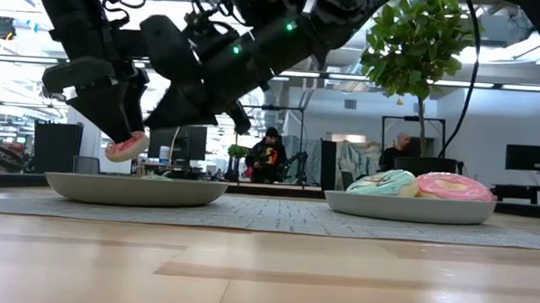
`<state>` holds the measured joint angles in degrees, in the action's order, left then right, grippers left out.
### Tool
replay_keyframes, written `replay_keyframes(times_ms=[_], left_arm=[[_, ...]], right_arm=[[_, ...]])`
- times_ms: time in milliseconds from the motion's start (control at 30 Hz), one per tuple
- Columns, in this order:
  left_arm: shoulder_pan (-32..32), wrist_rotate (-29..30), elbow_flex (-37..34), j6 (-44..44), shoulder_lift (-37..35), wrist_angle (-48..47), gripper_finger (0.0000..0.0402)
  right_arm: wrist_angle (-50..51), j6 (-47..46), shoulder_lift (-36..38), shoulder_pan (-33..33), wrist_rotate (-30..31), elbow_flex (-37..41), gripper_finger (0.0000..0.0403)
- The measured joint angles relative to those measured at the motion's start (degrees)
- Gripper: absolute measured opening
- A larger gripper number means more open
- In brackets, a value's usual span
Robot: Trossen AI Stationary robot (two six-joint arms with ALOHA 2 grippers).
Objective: Pick & Place donuts
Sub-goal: Put the small pink donut into the green plate
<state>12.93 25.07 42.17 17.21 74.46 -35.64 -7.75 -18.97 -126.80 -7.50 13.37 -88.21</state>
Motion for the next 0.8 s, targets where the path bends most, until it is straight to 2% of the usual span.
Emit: replay_keyframes(times_ms=[800], left_arm=[[0.00, 1.21, 0.02, 1.30, 0.00, 2.14, 0.0281]], right_arm=[[0.20, -3.51, -0.09, 1.28, 1.92, 0.16, 0.0001]])
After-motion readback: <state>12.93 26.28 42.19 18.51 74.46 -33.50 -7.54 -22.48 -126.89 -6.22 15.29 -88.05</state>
